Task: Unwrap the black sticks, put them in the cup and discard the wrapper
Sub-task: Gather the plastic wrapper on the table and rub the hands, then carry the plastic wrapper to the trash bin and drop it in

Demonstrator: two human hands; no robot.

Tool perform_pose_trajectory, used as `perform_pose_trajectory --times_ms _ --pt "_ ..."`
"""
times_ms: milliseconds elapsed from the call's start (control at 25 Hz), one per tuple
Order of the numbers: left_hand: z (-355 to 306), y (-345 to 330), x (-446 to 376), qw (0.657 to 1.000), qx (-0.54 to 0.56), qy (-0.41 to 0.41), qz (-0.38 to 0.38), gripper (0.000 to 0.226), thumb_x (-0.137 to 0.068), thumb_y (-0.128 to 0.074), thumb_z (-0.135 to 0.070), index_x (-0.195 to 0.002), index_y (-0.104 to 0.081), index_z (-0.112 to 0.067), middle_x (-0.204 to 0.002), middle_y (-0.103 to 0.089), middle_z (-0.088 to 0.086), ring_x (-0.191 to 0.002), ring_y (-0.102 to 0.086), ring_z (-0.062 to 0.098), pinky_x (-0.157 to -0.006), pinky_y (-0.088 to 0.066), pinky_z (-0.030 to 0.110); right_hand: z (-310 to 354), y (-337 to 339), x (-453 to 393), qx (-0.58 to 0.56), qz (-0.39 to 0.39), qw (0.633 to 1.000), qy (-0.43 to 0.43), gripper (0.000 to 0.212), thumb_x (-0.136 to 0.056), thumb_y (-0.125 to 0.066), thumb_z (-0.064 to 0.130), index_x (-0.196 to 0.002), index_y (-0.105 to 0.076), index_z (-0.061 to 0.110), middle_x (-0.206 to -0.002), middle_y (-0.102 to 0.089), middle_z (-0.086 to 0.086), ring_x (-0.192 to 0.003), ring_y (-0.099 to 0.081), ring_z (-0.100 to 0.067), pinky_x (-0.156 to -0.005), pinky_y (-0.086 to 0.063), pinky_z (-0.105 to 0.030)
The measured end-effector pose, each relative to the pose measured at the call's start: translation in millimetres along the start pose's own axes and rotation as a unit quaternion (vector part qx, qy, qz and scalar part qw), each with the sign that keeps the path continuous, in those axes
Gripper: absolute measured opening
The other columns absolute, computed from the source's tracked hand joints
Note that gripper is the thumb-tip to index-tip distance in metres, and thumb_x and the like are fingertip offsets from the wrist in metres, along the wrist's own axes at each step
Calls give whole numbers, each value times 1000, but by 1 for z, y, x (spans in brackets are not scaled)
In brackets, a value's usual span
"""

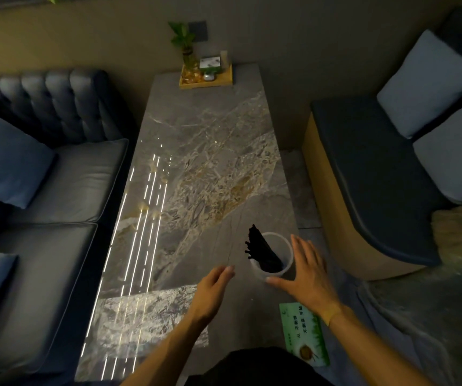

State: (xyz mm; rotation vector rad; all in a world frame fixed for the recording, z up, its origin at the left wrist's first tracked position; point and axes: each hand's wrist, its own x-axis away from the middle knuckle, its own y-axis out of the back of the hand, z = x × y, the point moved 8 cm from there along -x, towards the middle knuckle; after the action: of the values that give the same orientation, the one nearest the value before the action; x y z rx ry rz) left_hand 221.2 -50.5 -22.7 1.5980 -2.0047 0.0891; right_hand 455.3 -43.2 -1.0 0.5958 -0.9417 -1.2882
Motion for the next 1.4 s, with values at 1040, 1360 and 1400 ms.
perform_pose_trajectory --times_ms 1040,1360,1400 --pt "171 281 15 875 -482 32 46 94 -59 -68 -74 -142 -33 -45 -150 -34 -8 -137 -34 23 -107 -33 48 150 -172 -15 167 221 961 1 103 -72 -61 71 -152 -12 29 -157 -22 -3 -138 -30 -32 -110 -33 -48" --pt "176 260 10 861 -506 -30 45 94 -58 -71 -67 -139 -28 -45 -137 -40 -2 -128 -41 26 -108 -33 47 153 -213 -2 224 181 954 -87 111 -63 -74 61 -150 -13 30 -161 -1 -4 -145 -5 -36 -113 -24 -52" --pt "179 260 10 857 -512 -32 44 93 -59 -71 -65 -139 -29 -44 -136 -41 -1 -127 -42 26 -108 -34 47 152 -214 -1 224 163 956 -93 106 -63 -75 60 -147 -19 29 -160 -4 -5 -143 -9 -35 -112 -26 -51"
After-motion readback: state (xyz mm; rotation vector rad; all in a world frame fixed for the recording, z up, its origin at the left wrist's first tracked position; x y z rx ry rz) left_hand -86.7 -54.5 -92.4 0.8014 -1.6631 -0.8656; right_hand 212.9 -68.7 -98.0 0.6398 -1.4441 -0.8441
